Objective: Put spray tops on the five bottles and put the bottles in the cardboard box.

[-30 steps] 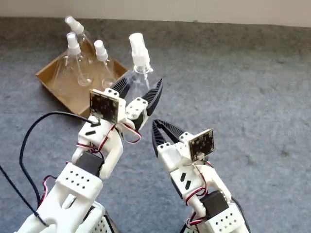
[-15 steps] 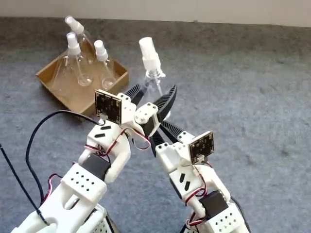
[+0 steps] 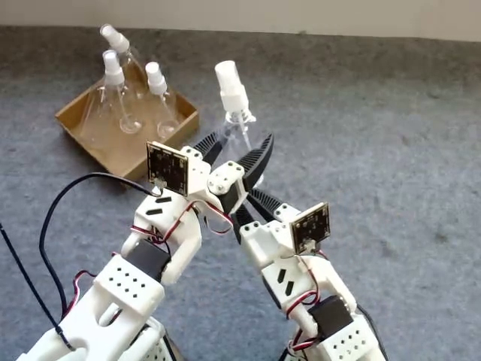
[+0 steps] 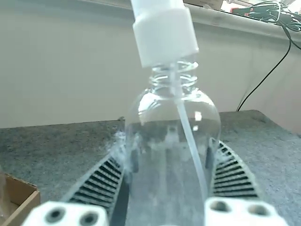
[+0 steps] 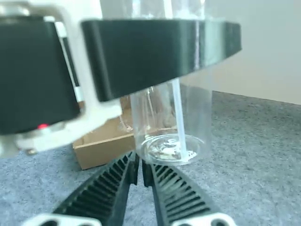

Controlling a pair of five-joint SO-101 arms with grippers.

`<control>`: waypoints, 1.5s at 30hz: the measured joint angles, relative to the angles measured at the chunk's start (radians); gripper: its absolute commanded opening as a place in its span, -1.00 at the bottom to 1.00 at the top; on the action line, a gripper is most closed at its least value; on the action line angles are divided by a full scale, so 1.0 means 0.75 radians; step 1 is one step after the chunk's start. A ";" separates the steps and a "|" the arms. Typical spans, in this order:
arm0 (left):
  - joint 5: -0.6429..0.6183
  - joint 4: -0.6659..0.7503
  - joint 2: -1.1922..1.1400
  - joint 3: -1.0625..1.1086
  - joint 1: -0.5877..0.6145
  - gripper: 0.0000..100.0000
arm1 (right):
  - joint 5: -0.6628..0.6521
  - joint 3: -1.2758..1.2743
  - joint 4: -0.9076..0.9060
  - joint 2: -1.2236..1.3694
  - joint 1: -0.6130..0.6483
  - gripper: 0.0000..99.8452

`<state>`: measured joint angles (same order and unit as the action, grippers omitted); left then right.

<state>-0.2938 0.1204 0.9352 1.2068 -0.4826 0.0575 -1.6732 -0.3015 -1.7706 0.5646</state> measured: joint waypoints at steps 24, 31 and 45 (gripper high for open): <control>-0.008 -0.434 0.321 -0.002 -0.010 -0.92 | -0.002 0.000 0.000 0.002 -0.250 -0.98; -0.008 -0.475 0.366 0.000 -0.010 -0.92 | -0.002 0.000 0.000 0.002 -0.264 -0.98; 0.221 -0.477 0.362 0.008 0.487 -0.92 | 0.002 0.000 0.002 0.000 -0.258 -0.98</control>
<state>-0.1281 -0.2371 1.2068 1.2129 -0.1174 0.0591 -1.6732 -0.3000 -1.7706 0.3713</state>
